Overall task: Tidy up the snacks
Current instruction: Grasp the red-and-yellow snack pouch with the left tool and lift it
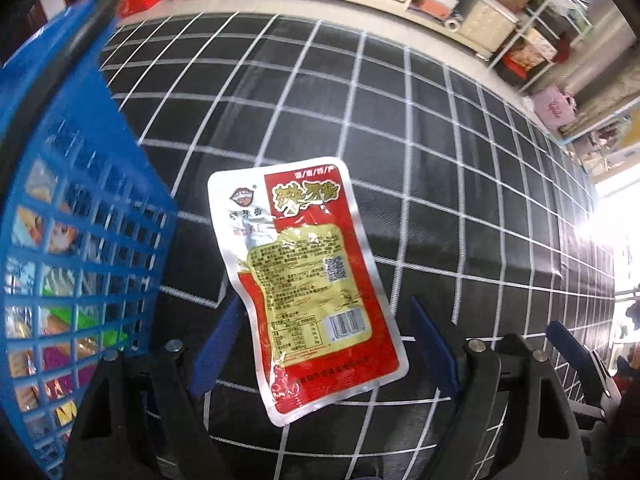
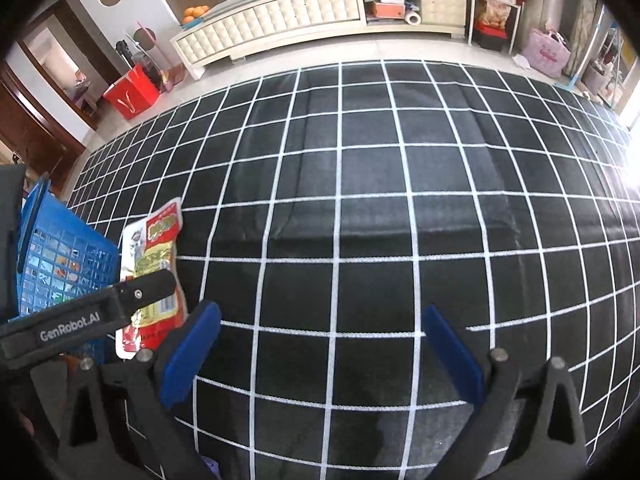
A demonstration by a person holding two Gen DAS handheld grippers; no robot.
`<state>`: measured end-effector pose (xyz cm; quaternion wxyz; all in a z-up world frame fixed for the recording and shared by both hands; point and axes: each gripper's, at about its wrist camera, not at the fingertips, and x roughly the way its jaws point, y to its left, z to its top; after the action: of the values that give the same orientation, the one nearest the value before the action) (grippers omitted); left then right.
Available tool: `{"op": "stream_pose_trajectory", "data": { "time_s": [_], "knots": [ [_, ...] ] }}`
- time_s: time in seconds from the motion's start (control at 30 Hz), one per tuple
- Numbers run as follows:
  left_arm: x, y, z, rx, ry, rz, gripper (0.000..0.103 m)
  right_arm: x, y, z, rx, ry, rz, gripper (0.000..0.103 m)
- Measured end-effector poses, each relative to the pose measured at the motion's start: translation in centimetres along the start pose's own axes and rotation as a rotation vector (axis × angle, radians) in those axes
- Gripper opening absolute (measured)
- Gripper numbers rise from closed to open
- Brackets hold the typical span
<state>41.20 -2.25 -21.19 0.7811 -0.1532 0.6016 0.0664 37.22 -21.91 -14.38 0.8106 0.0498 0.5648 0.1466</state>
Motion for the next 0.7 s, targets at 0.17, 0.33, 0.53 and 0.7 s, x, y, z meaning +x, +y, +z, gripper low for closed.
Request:
{"op": "stream_pose_trajectory", "data": {
  "time_s": [0.17, 0.33, 0.53, 0.7],
  "knots": [
    [1.1, -0.1, 1.4, -0.022, 0.019, -0.001, 0.082, 0.1, 0.4, 0.3, -0.013, -0.001, 0.003, 0.102],
    [2.6, 0.0, 1.6, 0.025, 0.036, 0.038, 0.082, 0.3, 0.6, 0.6, -0.013, 0.0, 0.0, 0.102],
    [2.5, -0.8, 1.0, 0.067, -0.017, 0.086, 0.057, 0.6, 0.4, 0.3, -0.011, 0.009, -0.003, 0.103],
    [1.0, -1.6, 0.0, 0.126, -0.052, 0.122, 0.025, 0.5, 0.2, -0.3, 0.003, 0.023, -0.002, 0.103]
  ]
}}
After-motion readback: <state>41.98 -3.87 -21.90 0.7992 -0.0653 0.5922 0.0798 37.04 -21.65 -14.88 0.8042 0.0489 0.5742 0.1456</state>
